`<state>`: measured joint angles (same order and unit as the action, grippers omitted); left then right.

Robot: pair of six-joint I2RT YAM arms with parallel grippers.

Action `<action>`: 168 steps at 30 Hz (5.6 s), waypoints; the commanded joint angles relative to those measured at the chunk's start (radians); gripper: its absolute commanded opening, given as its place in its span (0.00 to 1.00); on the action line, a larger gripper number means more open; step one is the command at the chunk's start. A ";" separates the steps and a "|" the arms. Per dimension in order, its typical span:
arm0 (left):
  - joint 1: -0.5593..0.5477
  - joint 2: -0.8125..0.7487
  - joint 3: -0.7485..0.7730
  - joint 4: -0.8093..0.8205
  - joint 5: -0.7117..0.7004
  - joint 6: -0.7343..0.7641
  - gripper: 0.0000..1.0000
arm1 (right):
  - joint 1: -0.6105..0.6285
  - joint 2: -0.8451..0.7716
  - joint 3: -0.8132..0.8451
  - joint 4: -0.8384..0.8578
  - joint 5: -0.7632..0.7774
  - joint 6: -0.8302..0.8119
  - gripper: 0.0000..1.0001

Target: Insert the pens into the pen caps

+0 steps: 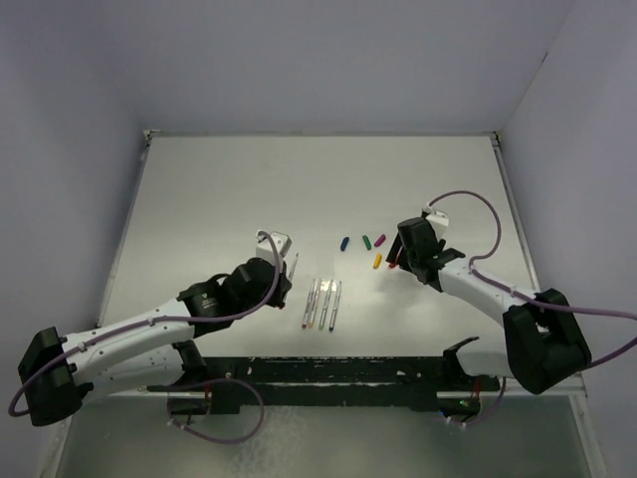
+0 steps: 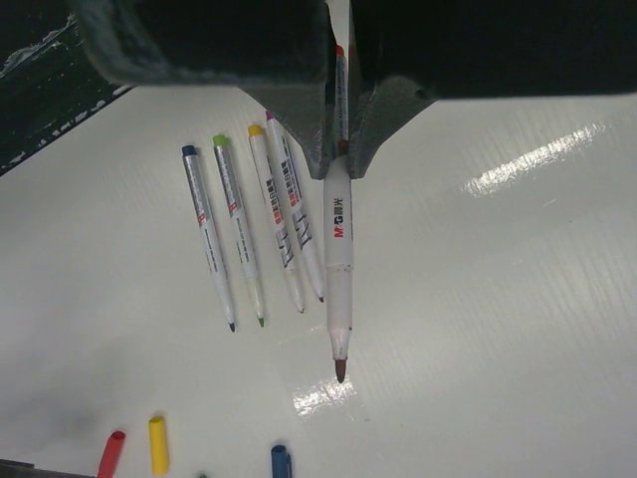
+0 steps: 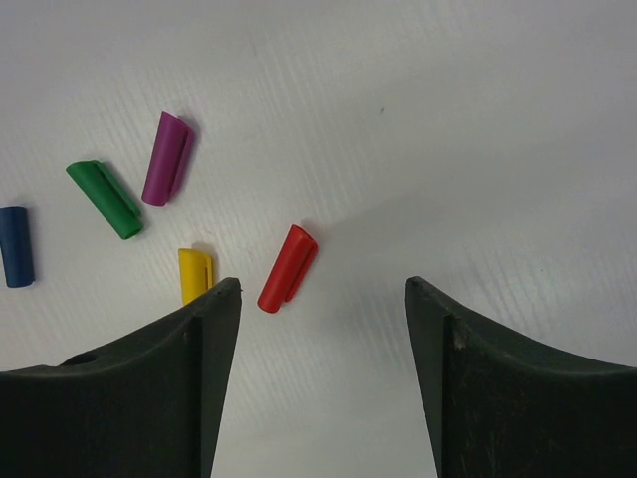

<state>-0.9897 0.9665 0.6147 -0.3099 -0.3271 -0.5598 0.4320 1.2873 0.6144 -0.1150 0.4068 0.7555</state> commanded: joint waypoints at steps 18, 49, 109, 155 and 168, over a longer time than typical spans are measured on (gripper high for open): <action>-0.004 -0.153 -0.086 0.203 0.006 0.140 0.00 | 0.046 0.198 0.136 0.004 0.079 0.053 0.57; -0.004 -0.166 -0.083 0.150 -0.050 0.144 0.00 | 0.074 0.224 0.088 -0.101 0.086 0.116 0.43; -0.004 -0.109 -0.147 0.578 0.167 0.152 0.00 | 0.075 -0.192 0.009 0.529 -0.318 -0.314 0.00; -0.003 0.082 -0.177 1.120 0.288 0.087 0.00 | 0.082 -0.026 -0.135 1.890 -0.863 -0.013 0.00; -0.003 0.112 -0.169 1.198 0.287 0.110 0.00 | 0.082 -0.007 -0.125 1.890 -0.892 0.047 0.00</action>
<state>-0.9897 1.0790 0.4068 0.7826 -0.0517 -0.4778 0.5102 1.2827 0.4461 1.5833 -0.4633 0.7765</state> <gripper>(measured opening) 0.034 0.034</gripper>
